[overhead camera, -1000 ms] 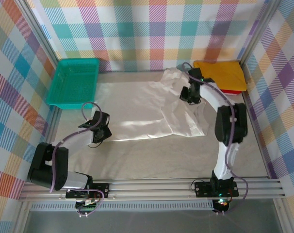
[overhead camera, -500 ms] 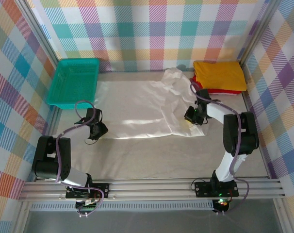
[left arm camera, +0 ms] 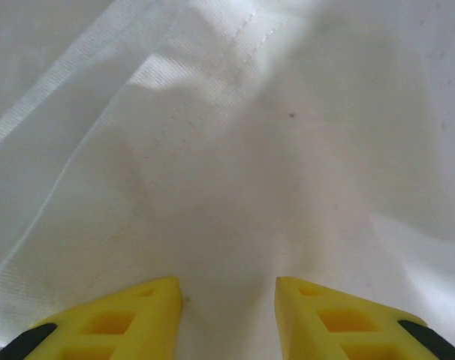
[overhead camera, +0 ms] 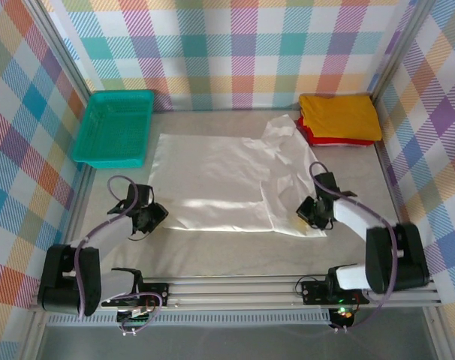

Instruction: Fold and stack the t-shirts

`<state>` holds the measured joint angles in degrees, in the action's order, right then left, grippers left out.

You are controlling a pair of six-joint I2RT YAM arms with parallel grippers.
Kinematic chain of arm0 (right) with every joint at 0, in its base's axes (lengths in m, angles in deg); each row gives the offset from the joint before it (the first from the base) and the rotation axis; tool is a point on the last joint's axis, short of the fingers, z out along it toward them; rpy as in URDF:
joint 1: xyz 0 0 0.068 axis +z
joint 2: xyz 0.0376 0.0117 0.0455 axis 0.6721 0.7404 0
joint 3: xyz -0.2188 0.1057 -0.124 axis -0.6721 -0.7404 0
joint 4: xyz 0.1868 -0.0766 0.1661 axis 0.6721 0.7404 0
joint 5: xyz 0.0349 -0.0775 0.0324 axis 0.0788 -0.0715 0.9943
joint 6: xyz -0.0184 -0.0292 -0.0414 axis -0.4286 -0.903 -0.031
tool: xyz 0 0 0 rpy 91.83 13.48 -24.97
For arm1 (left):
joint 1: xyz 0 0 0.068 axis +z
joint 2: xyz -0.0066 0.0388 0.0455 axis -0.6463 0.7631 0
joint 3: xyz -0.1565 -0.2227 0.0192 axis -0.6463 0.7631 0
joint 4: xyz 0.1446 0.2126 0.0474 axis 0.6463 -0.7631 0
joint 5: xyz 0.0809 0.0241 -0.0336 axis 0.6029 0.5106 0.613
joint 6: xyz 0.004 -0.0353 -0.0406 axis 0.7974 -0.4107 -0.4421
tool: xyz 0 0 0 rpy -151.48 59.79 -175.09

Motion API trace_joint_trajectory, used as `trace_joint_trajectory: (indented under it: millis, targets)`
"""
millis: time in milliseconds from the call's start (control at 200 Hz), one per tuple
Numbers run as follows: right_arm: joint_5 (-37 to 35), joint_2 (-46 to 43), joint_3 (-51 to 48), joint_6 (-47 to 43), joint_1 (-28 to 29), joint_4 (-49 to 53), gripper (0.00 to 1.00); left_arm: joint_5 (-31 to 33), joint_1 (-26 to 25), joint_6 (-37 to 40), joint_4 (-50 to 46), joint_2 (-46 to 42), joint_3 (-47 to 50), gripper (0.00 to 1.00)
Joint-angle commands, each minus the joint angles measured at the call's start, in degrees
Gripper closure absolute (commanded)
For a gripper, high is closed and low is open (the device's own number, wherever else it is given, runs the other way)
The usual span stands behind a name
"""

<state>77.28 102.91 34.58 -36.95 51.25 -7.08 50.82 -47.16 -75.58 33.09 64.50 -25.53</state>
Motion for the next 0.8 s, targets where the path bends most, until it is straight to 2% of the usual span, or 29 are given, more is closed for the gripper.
trace_joint_trajectory:
  millis: [0, 135, 250, 305, 405, 495, 575, 795]
  targets:
    - [-3.38, -5.81, -2.68, 3.90, 0.12, 5.69, 1.00, -2.54, -2.69, -4.37, -10.29, -3.91, 3.83, 0.62]
    - [-4.19, -6.90, 1.63, -0.20, 0.11, 7.56, 1.00, 0.12, -5.49, -4.30, -14.92, -9.89, 0.88, 0.62]
    - [0.53, -6.07, 7.34, -5.93, 0.34, 4.13, 1.00, 3.57, -5.42, 0.52, -17.83, -8.99, -8.11, 0.60]
    - [1.16, -3.20, 11.34, -7.98, 0.94, 4.76, 1.00, 4.24, -5.24, 2.86, -16.64, -5.58, -12.41, 0.60]
    - [2.32, 3.76, 17.75, -10.89, 1.44, 3.83, 1.00, 1.47, -6.15, 6.54, -11.42, 3.58, -19.72, 0.61]
    - [5.94, 11.06, 23.26, -12.44, 1.82, 1.79, 1.00, 3.52, -9.08, 10.08, -10.82, 11.90, -26.52, 0.63]
    - [5.88, 17.38, 28.02, -12.15, 2.94, 1.84, 1.00, 2.90, -9.28, 10.48, -8.27, 16.52, -29.60, 0.62]
    - [2.98, 25.52, 28.90, -8.72, 3.35, -3.76, 1.00, 4.16, -7.89, 10.16, -3.81, 25.73, -32.52, 0.62]
